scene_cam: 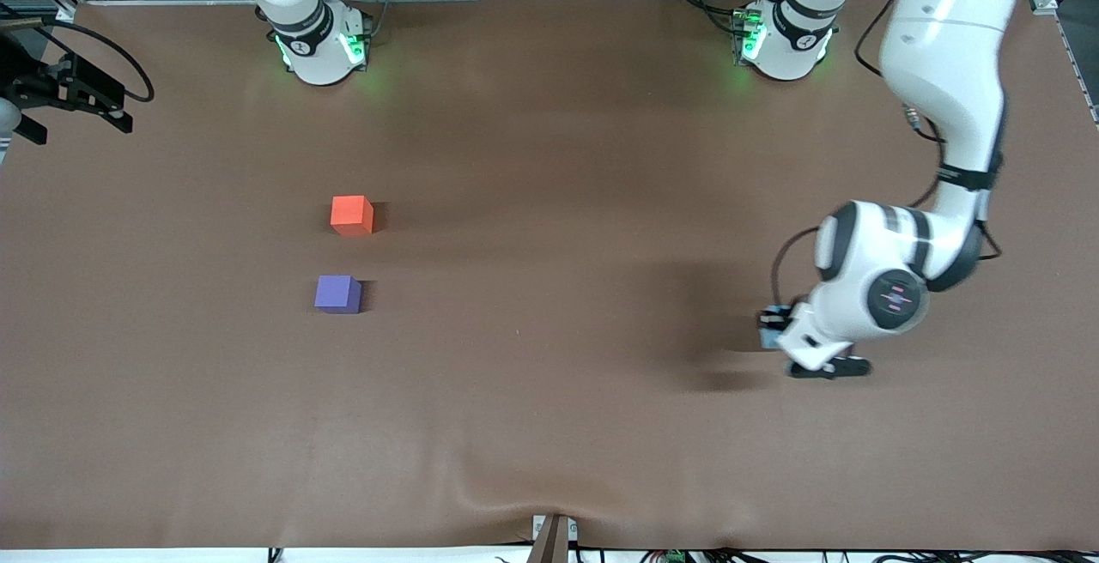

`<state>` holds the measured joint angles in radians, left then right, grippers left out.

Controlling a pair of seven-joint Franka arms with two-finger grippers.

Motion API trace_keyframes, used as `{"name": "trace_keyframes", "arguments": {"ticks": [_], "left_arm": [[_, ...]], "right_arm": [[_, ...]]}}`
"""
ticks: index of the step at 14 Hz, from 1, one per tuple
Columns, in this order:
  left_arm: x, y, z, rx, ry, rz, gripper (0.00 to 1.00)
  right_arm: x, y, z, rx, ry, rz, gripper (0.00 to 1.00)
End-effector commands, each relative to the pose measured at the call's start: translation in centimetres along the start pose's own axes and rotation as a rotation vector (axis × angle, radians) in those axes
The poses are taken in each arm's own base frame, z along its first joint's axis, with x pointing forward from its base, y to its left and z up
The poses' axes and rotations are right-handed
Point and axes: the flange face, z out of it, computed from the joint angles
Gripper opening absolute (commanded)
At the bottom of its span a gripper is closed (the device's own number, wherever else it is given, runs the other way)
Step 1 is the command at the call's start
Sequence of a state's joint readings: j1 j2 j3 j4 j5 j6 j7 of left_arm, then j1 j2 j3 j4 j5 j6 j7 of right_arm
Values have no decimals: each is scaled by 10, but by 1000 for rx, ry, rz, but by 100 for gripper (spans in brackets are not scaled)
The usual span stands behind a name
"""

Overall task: Place blue block between orange and purple blocks
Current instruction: 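Lift the blue block and carry it toward the table's middle, set down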

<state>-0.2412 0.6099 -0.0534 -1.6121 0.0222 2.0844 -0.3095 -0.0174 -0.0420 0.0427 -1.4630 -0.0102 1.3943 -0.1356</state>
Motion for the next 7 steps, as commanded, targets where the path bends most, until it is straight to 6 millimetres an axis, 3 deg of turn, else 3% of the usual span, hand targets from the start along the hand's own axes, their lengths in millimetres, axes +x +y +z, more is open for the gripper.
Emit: {"name": "trace_keyframes", "arguments": {"ticks": [1, 3, 7], "left_arm": [[-51, 105, -10, 45, -2, 25, 0], [-85, 182, -17, -4, 1, 29, 0], [-149, 302, 16, -58, -50, 33, 0]], "right_arm": [[1, 0, -1, 16, 4, -9, 100], [1, 0, -1, 16, 5, -9, 100], [1, -1, -1, 16, 4, -11, 100]]}}
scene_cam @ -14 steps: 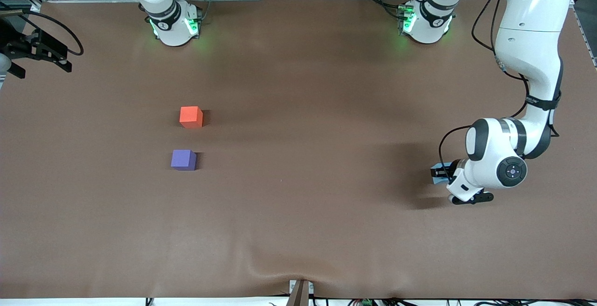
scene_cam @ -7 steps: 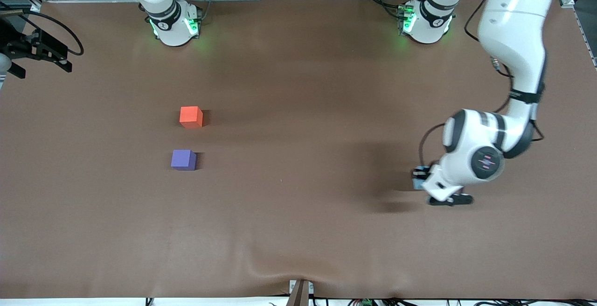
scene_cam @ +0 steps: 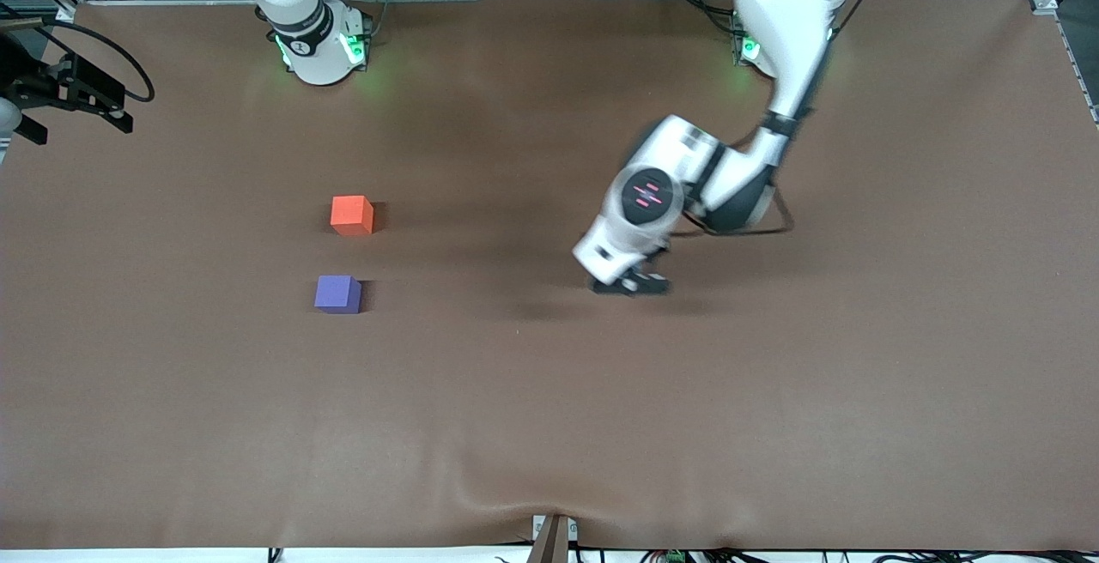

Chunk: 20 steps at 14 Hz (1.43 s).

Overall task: Place blue block between orange and purple blocks
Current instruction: 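Lift the blue block and carry it toward the table's middle, set down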

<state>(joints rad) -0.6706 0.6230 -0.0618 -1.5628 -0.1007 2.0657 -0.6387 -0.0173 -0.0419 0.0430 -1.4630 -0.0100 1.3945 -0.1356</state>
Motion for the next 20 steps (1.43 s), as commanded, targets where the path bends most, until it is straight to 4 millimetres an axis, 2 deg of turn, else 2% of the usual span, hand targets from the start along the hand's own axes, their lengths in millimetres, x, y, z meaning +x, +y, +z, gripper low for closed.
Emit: {"name": "trace_keyframes", "arguments": {"ticks": [1, 2, 3, 5, 6, 7, 8, 9, 10, 12, 14, 15, 18, 19, 20], "left_arm": [[-17, 57, 29, -16, -8, -10, 0], [-23, 74, 35, -35, 19, -33, 0], [-26, 83, 42, -58, 43, -65, 0], [-45, 107, 68, -66, 60, -77, 1], [-51, 114, 80, -68, 68, -92, 10], [-55, 119, 85, -70, 78, -98, 36], [-54, 119, 82, -71, 84, -92, 84], [-54, 120, 69, -76, 104, -83, 100], [-53, 120, 45, -88, 137, -77, 100], [-50, 114, -18, -111, 197, -65, 100], [-38, 84, -90, -113, 255, -95, 100], [-28, 59, -122, -111, 264, -126, 100], [5, -36, -204, -87, 256, -162, 100], [15, -74, -223, -73, 244, -169, 100], [25, -112, -238, -55, 226, -169, 100]], "right_arm": [[1, 0, -2, 15, 6, -9, 100], [1, 0, -1, 16, 4, -9, 100], [1, 0, -1, 16, 4, -9, 100], [1, 0, -1, 16, 3, -9, 100], [1, 0, -1, 16, 4, -9, 100], [1, 0, -2, 15, 6, -9, 100], [1, 0, -1, 16, 3, -9, 100], [1, 0, -1, 16, 3, -9, 100], [1, 0, -2, 15, 6, -9, 100], [1, 0, -2, 16, 4, -9, 100], [1, 3, -2, 16, 6, -12, 100], [3, 1, 1, 17, -2, -19, 100], [13, 5, 16, 15, -31, -17, 100], [23, 7, 34, 16, -67, -16, 100], [35, 11, 59, 21, -120, -13, 100]]}}
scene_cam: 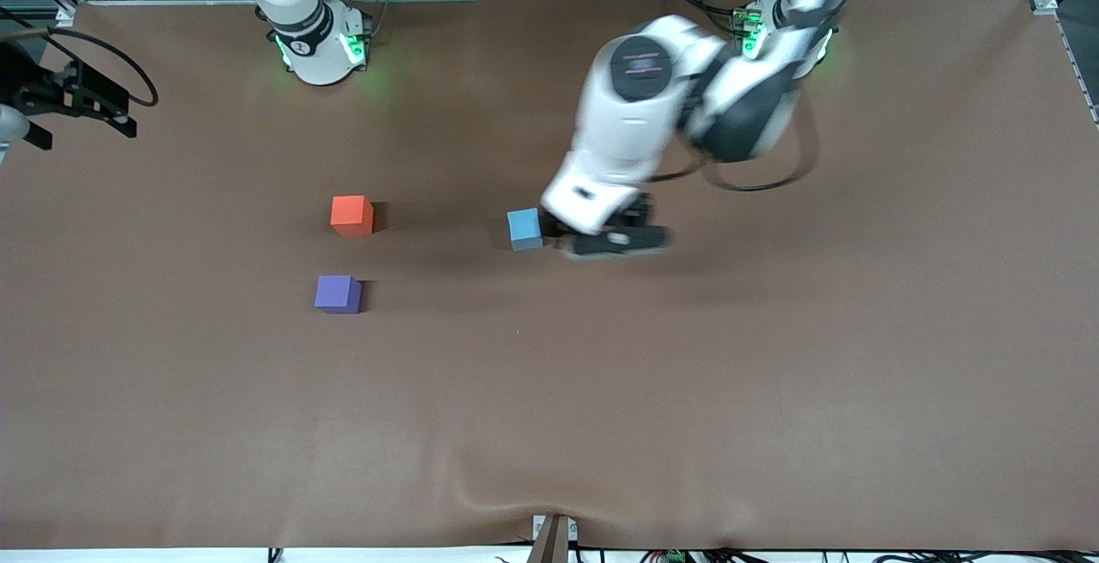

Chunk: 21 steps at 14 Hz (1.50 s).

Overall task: Place blue block between orange and purple blocks
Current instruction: 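Open the left gripper and withdraw while the right gripper reaches out, then lower the right gripper over the blue block and grasp it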

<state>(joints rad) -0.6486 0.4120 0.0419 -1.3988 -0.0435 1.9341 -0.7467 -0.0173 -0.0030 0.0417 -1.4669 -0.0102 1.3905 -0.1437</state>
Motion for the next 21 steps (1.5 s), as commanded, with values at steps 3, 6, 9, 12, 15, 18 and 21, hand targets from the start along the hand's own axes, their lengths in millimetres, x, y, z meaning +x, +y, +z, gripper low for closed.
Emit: {"name": "trace_keyframes", "arguments": {"ticks": [3, 6, 9, 12, 15, 18, 21], "left_arm": [[70, -152, -46, 73, -71, 31, 100], [90, -231, -68, 84, -107, 87, 100], [81, -301, -88, 82, -123, 151, 100], [71, -368, -103, 142, -126, 241, 100], [63, -398, -121, 137, -145, 333, 100], [47, -362, -135, 139, -152, 341, 100], [41, -326, -147, 144, -122, 296, 100]], "right_arm": [[28, 8, 50, 13, -122, -8, 100], [52, -18, 90, 102, -175, -33, 100], [67, -88, 154, 207, -206, 21, 100], [64, -191, 198, 161, -170, 39, 100], [62, -265, 259, 145, -130, 5, 100], [61, -327, 313, 127, -115, 58, 100], [62, -375, 356, 139, -48, 116, 100]]}}
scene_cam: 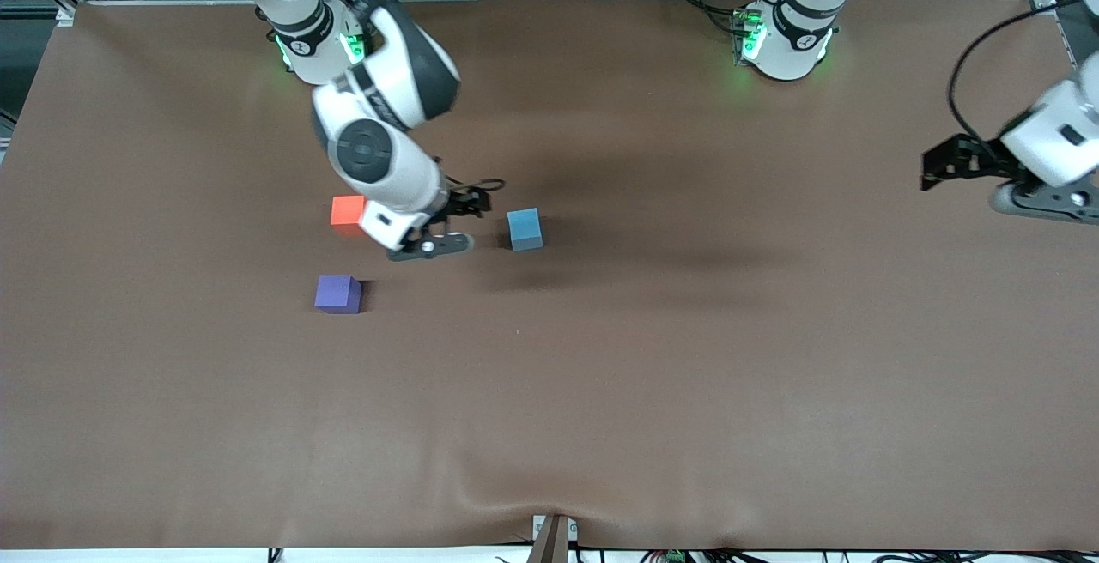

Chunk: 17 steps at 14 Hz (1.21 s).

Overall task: Place blue block between orange and purple blocks
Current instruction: 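Lower the right gripper over the blue block and grasp it, then carry the blue block with the right gripper toward the orange block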

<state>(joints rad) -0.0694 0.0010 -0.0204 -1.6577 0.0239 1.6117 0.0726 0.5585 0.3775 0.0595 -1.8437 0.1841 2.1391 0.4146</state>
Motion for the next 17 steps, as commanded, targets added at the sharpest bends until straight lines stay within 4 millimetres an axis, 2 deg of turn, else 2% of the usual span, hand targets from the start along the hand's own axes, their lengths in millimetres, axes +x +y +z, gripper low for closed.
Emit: {"name": "trace_keyframes", "arguments": {"ticks": [1, 4, 6, 9, 13, 14, 16, 17], "left_arm": [[-6, 19, -18, 26, 0, -15, 100], [-11, 24, -33, 17, -1, -9, 100], [-12, 26, -39, 16, -1, -5, 100], [-13, 27, -43, 15, -3, -5, 100], [-13, 18, -43, 14, -6, -37, 100], [-12, 23, -40, 13, -10, -70, 100], [-9, 27, -37, 17, -16, -75, 100], [-9, 27, -37, 14, -14, -75, 100]], "right_arm": [[-1, -32, 35, 18, 41, 50, 100], [-8, -57, 74, 19, 56, 88, 100], [-10, -61, 83, 16, 53, 94, 100], [-18, -79, 110, 18, 71, 84, 100], [-14, -89, 121, 14, 75, 91, 100], [-17, -91, 126, 1, 75, 76, 77], [-14, -92, 120, -31, 97, 32, 0], [-12, -91, 116, -47, 92, 35, 0]]}}
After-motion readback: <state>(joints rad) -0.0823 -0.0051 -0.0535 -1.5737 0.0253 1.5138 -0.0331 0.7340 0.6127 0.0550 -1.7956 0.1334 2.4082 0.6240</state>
